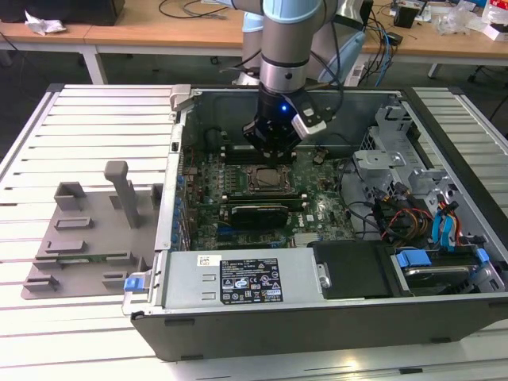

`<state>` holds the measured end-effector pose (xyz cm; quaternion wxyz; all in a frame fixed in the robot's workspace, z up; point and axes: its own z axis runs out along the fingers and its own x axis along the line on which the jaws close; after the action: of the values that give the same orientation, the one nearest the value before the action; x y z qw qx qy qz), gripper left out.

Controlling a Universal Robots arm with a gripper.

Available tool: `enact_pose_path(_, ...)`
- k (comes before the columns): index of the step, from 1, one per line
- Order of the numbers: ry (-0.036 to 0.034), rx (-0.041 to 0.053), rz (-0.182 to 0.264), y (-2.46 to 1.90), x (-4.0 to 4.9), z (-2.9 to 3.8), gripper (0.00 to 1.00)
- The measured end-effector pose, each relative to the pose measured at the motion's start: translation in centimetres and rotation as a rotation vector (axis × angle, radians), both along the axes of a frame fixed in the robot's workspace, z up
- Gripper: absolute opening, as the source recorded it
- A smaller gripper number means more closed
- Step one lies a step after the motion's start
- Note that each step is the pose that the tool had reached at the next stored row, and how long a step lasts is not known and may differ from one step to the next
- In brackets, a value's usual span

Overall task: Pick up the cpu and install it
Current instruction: 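Install the first cpu locking lever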

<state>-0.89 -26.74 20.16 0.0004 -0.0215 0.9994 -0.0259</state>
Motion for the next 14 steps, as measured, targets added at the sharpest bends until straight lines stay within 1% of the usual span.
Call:
enact_pose_path(1, -0.0003, 0.0014, 0.001, 0.0, 0.14, -0.02, 0.11)
enact_pose_path(4, -0.0003, 0.012, 0.004, 0.02, 0.5, -0.04, 0.11)
enact_pose_path(6, -0.0004, 0.0167, 0.005, 0.02, 0.61, -0.05, 0.11)
enact_pose_path(8, -0.0005, 0.0169, 0.006, 0.02, 0.62, -0.03, 0.11)
enact_pose_path(9, -0.002, 0.018, 0.006, 0.04, 0.64, 0.11, 0.11)
enact_pose_path(10, -0.0016, 0.0165, 0.006, 0.03, 0.63, 0.35, 0.11)
enact_pose_path(11, -0.0025, 0.0155, 0.006, 0.02, 0.62, 0.62, 0.11)
enact_pose_path(12, -0.003, 0.0152, 0.006, -0.02, 0.62, 0.74, 0.11)
enact_pose_path(14, -0.003, 0.015, 0.006, -0.47, 0.61, 0.75, 0.11)
